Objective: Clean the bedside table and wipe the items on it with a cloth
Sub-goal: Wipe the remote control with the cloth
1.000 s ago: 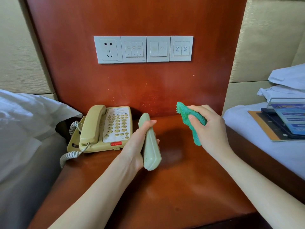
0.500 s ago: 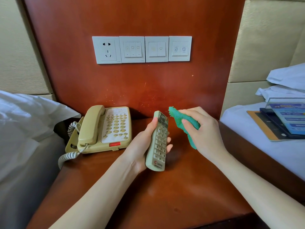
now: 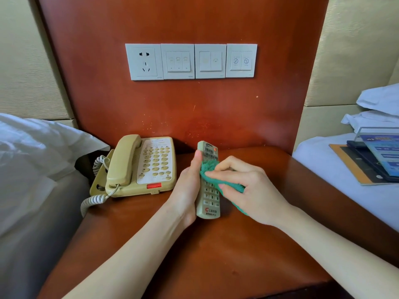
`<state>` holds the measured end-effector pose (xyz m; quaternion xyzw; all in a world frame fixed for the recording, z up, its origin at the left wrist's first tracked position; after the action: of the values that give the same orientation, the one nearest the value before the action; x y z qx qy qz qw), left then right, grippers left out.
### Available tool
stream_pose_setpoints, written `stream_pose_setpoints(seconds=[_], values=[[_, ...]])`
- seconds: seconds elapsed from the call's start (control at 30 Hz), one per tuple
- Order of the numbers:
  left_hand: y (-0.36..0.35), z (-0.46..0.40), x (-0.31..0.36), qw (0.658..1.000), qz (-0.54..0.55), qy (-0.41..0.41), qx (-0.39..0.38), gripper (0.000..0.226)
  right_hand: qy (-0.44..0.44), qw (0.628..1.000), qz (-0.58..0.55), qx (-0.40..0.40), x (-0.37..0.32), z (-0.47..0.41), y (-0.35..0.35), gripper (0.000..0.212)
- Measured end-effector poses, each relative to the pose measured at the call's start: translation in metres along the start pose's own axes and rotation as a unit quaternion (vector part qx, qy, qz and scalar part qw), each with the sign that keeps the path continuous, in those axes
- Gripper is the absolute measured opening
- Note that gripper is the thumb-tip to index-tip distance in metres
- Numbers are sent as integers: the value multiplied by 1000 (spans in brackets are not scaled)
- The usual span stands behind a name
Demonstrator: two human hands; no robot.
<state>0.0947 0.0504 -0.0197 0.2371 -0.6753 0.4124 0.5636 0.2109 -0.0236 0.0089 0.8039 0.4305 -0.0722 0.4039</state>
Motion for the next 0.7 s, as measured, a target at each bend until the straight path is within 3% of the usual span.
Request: stream_pose_setpoints(seconds=[0.3, 0.47, 0.57, 0.7], values=[[13, -1, 5, 987, 140, 29, 72, 65, 7, 995, -30, -95, -13, 4, -7, 35], [29, -8, 20, 962, 253, -35, 94, 56, 21, 983, -2, -184, -14, 12, -21, 30], [29, -10, 20, 982, 176, -38, 59, 57, 19, 990, -26, -134, -15, 9, -15, 31], [18, -10, 14, 995, 100, 6, 23, 62, -9, 996, -83, 20, -9, 1, 17, 31]])
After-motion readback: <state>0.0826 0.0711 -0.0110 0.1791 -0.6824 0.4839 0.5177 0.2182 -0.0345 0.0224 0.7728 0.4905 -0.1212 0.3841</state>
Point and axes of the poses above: each hand's wrist, its own z-axis away from the middle knuckle, its own y-axis out of the back of the hand, x = y × z, the point moved 3 cm from there along -z, towards the middle knuckle, and after that the axes turned 2 degrees about -z, right-handed, at the moved point
